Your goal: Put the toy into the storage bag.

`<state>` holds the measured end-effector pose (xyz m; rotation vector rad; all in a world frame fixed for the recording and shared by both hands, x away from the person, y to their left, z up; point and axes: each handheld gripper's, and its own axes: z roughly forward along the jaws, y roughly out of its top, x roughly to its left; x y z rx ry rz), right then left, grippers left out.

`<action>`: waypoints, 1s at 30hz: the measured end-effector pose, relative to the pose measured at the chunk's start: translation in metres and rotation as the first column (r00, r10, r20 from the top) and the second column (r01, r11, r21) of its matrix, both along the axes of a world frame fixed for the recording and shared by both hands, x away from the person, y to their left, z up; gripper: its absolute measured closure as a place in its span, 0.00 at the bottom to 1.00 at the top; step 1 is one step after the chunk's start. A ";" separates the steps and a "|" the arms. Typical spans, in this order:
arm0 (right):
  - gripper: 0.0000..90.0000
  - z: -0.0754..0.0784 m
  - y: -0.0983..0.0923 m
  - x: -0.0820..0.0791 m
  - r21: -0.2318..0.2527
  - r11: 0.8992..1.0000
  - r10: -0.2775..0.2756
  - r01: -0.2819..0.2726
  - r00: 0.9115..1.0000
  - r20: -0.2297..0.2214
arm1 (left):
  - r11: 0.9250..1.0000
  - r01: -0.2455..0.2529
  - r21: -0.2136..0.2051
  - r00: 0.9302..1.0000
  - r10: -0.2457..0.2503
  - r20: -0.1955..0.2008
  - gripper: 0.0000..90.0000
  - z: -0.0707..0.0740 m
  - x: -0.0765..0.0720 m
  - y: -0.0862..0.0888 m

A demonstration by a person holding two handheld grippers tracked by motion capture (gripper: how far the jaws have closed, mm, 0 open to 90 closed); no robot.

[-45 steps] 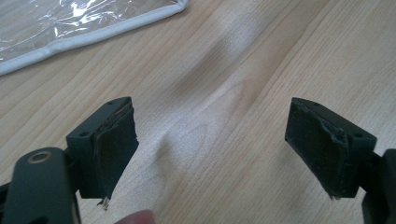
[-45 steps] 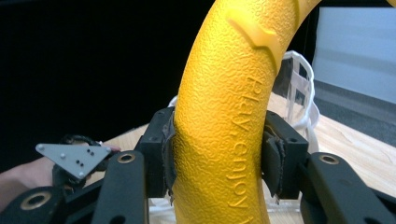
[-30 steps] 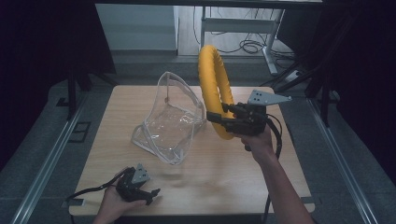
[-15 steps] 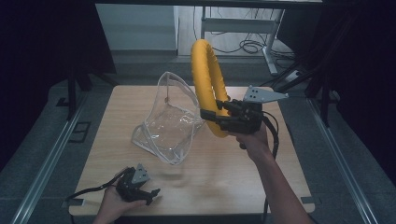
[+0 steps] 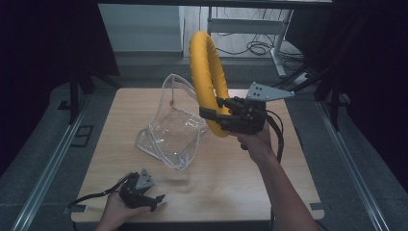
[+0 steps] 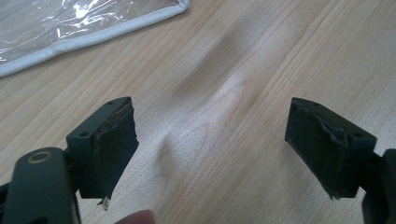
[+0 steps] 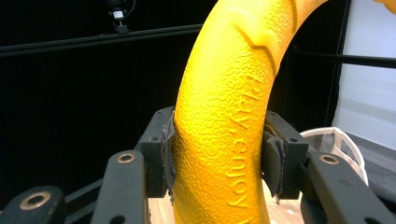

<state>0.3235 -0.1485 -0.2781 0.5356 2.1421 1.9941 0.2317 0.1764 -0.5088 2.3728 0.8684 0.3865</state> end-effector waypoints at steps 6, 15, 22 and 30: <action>0.57 0.007 0.010 -0.001 0.018 1.000 0.011 -0.011 1.000 0.018 | 1.000 -0.003 -0.005 1.000 0.003 0.003 0.18 0.000 0.000 0.000; 0.57 0.013 0.028 -0.002 0.035 0.999 0.041 -0.041 0.999 0.024 | 1.000 -0.003 -0.009 1.000 0.003 0.005 0.18 0.001 0.000 0.000; 0.57 0.015 0.040 -0.002 0.043 0.997 0.067 -0.069 0.997 0.032 | 1.000 -0.002 -0.008 1.000 0.002 0.005 0.18 0.000 0.000 0.000; 0.57 0.016 0.056 -0.002 0.045 0.994 0.101 -0.102 0.994 0.032 | 1.000 -0.002 -0.011 1.000 0.002 0.005 0.18 0.001 -0.001 0.001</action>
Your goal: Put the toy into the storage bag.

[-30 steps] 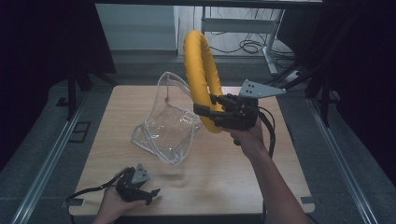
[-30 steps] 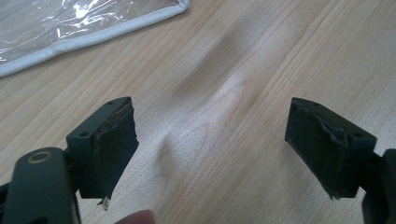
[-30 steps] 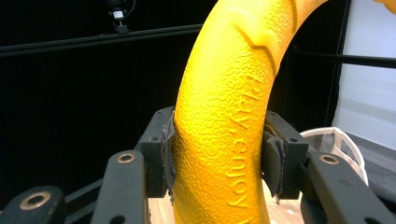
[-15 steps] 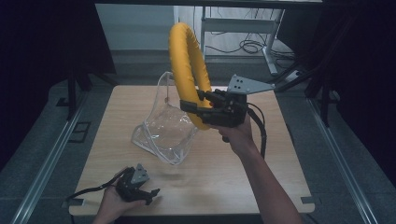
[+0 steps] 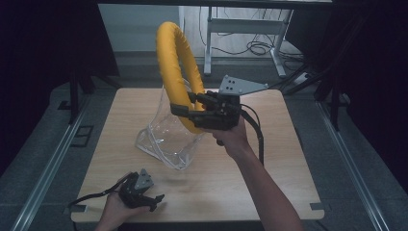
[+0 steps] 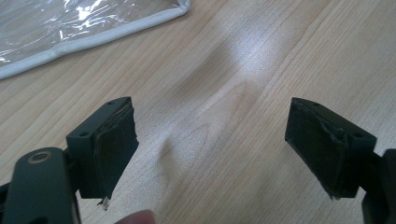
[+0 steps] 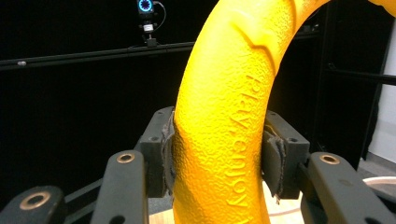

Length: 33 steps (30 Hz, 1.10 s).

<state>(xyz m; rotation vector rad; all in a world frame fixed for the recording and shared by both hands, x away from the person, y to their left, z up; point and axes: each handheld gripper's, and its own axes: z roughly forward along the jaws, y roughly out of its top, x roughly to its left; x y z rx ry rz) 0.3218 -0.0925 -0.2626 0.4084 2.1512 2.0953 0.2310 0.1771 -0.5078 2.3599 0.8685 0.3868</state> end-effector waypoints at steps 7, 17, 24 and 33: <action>0.57 -0.004 0.015 0.002 0.007 1.000 0.030 -0.030 1.000 -0.005 | 1.000 -0.002 0.002 1.000 0.002 0.002 0.18 0.001 0.000 0.000; 0.57 -0.013 0.034 0.005 0.000 0.999 0.054 -0.054 0.998 -0.027 | 1.000 0.000 0.004 1.000 0.000 0.006 0.18 0.001 0.000 0.001; 0.57 -0.023 0.043 0.008 0.009 0.998 0.070 -0.070 0.996 -0.054 | 1.000 0.003 0.007 1.000 -0.003 0.006 0.18 0.001 0.000 0.001; 0.57 -0.037 0.046 0.013 0.005 0.997 0.074 -0.074 0.994 -0.078 | 1.000 0.002 0.009 1.000 -0.002 0.004 0.18 0.000 0.000 0.001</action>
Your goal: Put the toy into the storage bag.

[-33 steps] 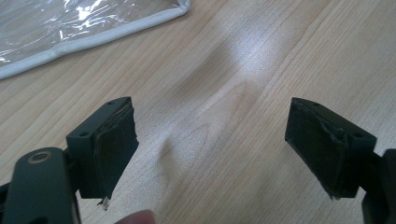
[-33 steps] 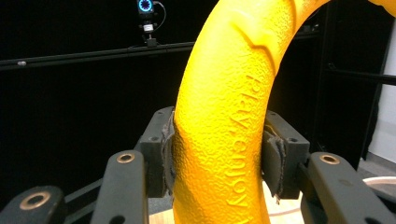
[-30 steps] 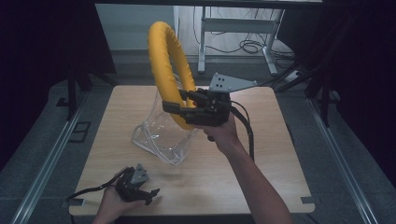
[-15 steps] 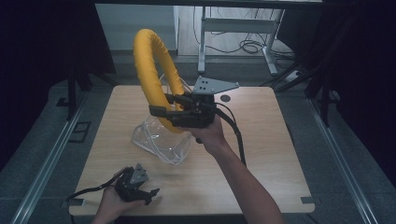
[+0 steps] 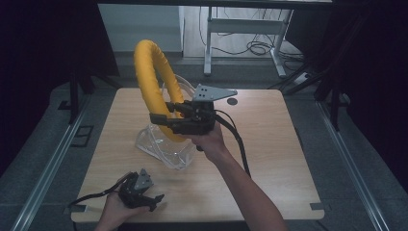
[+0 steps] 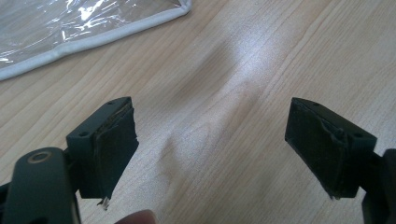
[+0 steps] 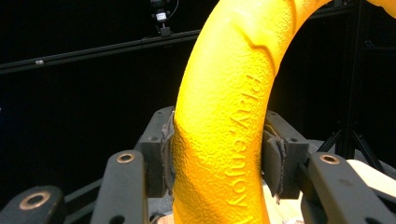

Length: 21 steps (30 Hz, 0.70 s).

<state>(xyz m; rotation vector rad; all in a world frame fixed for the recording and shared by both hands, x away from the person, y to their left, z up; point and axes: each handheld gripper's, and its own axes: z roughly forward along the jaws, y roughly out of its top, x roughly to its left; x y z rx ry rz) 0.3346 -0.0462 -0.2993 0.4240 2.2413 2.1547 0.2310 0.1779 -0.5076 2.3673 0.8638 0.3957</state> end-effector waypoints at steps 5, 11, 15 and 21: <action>0.57 -0.008 0.000 0.002 0.002 1.000 0.000 0.000 1.000 -0.016 | 1.000 -0.003 0.000 1.000 0.003 0.002 0.18 0.000 0.000 0.000; 0.57 -0.015 0.001 0.004 -0.008 1.000 -0.001 0.001 1.000 -0.026 | 1.000 -0.001 0.001 1.000 0.001 0.001 0.18 -0.001 0.000 0.000; 0.57 -0.018 0.002 0.004 -0.006 1.000 0.001 -0.001 1.000 -0.029 | 1.000 -0.001 0.003 1.000 0.001 0.003 0.18 -0.001 0.000 0.000; 0.57 -0.023 0.004 0.005 0.009 1.000 0.001 -0.001 0.999 -0.039 | 1.000 0.000 0.004 1.000 0.000 0.002 0.18 -0.001 0.000 0.000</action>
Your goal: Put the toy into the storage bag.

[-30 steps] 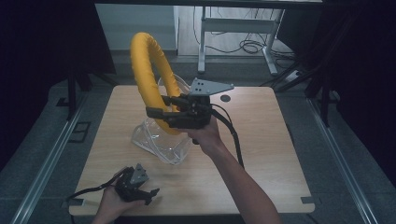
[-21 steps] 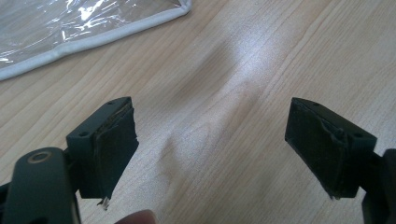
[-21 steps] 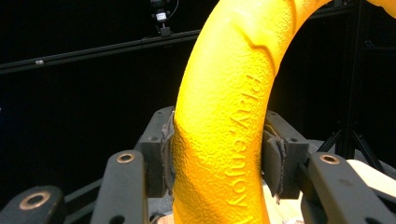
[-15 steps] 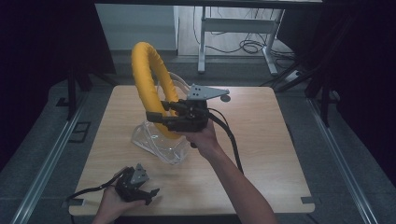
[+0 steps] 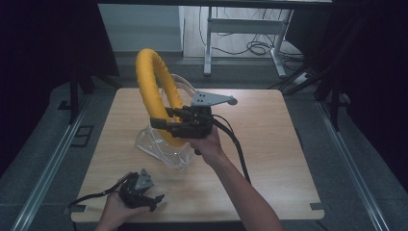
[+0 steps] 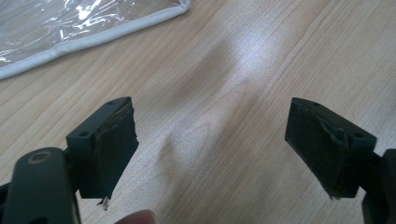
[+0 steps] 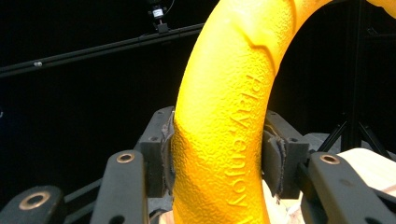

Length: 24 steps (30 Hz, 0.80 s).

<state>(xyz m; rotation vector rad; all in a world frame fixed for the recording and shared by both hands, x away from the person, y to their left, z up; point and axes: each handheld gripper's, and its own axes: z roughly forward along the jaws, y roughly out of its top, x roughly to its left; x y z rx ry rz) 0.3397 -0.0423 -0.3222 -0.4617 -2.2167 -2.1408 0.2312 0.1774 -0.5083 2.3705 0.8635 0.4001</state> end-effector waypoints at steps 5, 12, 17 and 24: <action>0.57 -0.007 0.002 0.000 0.019 1.000 -0.003 0.004 1.000 -0.017 | 1.000 -0.001 0.001 1.000 0.001 0.001 0.18 0.000 0.000 0.000; 0.57 -0.017 0.001 0.001 0.039 0.999 -0.017 0.018 1.000 -0.025 | 1.000 0.000 0.001 1.000 0.000 -0.001 0.18 -0.001 0.000 0.000; 0.57 -0.022 -0.003 0.003 0.053 0.998 -0.031 0.033 0.999 -0.039 | 1.000 0.001 0.003 1.000 -0.001 -0.003 0.18 -0.001 0.000 -0.001; 0.57 -0.035 -0.003 0.006 0.072 0.996 -0.049 0.053 0.997 -0.062 | 1.000 0.002 0.003 1.000 -0.002 -0.002 0.18 -0.002 0.000 -0.001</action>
